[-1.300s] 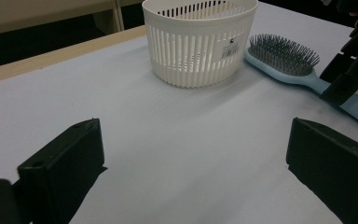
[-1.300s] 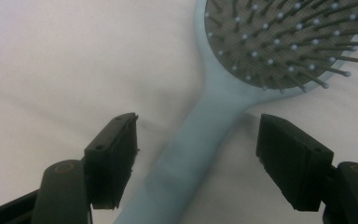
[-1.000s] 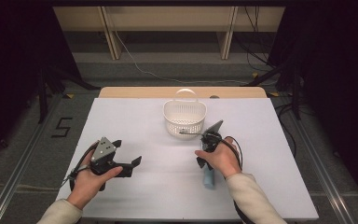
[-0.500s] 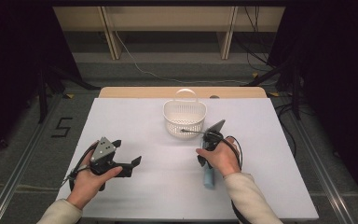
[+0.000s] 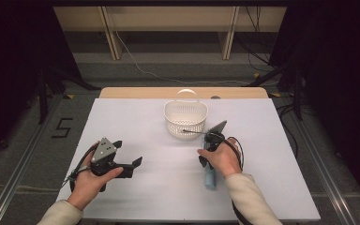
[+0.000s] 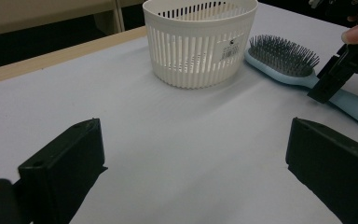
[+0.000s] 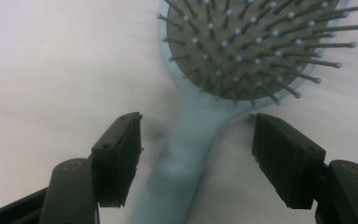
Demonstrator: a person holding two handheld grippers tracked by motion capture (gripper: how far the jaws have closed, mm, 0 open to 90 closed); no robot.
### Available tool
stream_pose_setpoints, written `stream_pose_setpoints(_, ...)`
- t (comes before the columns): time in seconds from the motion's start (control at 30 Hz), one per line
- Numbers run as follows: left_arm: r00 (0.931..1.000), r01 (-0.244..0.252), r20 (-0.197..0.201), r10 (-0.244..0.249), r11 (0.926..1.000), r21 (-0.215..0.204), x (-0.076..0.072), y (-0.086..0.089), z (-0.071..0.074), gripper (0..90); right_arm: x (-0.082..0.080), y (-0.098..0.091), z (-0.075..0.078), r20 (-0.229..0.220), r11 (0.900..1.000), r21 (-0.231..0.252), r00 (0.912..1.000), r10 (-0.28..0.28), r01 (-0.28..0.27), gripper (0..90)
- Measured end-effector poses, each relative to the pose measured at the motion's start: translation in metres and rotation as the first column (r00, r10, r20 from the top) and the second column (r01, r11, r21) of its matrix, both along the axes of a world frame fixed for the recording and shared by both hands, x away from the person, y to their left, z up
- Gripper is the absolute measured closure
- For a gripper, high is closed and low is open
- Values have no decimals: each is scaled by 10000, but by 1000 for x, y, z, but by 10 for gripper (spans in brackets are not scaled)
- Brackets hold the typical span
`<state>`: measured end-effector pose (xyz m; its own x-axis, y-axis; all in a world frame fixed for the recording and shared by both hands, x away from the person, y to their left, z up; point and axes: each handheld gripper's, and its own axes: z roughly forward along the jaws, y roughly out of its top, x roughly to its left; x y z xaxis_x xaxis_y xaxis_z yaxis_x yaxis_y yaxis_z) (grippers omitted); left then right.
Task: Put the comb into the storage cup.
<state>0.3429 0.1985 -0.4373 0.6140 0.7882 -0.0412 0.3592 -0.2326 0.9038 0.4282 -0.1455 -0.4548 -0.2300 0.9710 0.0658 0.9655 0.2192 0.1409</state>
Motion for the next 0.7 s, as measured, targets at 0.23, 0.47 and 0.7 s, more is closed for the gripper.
stream_pose_setpoints(0.23,10000,1,-3,-1,10000,1,0,0,0,39,2,-1,-1,-60,9999,-27,9999,-142,142,335)
stream_pose_setpoints(0.47,10000,-5,3,5,10000,-18,0,0,0,39,3,-1,-1,-111,9993,-120,9993,-352,351,360)
stream_pose_setpoints(0.7,10000,4,3,-4,10000,-6,0,0,0,39,4,1,-2,-59,9970,-330,9975,-710,707,405)
